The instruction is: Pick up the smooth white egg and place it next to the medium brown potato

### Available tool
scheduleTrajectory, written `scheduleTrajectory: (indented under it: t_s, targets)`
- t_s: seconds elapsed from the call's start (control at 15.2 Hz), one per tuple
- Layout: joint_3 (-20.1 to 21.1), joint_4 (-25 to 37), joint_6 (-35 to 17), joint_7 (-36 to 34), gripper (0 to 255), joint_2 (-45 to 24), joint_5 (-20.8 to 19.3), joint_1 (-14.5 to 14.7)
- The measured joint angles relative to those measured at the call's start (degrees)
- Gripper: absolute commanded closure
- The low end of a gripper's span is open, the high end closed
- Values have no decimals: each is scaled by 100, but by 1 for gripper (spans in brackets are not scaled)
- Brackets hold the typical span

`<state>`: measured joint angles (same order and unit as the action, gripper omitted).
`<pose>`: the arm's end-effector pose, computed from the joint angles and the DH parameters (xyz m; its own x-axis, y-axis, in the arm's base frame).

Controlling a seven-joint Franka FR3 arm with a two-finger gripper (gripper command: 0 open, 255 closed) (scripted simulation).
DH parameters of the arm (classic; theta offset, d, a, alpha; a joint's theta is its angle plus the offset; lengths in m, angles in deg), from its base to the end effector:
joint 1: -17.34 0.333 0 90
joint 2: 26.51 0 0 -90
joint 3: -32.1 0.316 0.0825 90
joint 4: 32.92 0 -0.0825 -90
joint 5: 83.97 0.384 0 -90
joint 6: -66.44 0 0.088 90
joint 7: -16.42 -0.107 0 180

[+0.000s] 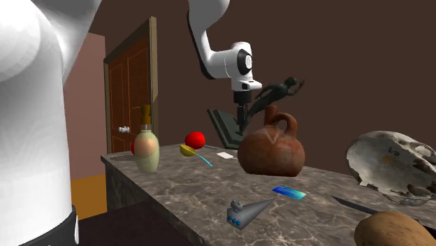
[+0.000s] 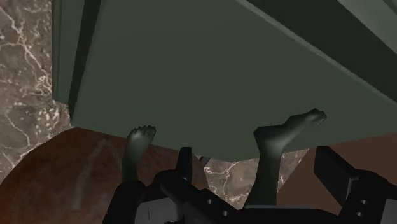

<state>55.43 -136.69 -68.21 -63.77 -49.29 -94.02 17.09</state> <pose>0.6146 0.2349 0.3554 0.5991 -0.8004 0.0210 -0.7857 -0.5927 -0.1771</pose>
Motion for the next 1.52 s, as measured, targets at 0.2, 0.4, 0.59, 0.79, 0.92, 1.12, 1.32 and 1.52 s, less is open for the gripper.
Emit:
scheduleTrajectory:
  t_s: [0.2, 0.4, 0.59, 0.79, 0.92, 1.12, 1.32, 1.52]
  targets:
    - [-159, 817, 212, -453, 0, -728, -351, 426]
    - [-306, 1608, 247, -793, 0, -1359, -613, 817]
    - [-427, 2506, 565, -1070, 0, -2005, -737, 1225]
    - [-594, 3740, 855, -1253, 0, -2768, -834, 1623]
    - [-663, 4087, 1093, -1341, 0, -2923, -859, 1771]
    - [-703, 4582, 1331, -1332, 0, -3168, -854, 1912]
    - [-752, 4902, 1297, -1282, 0, -3344, -851, 1986]
    - [-782, 5020, 1301, -1252, 0, -3396, -822, 2042]
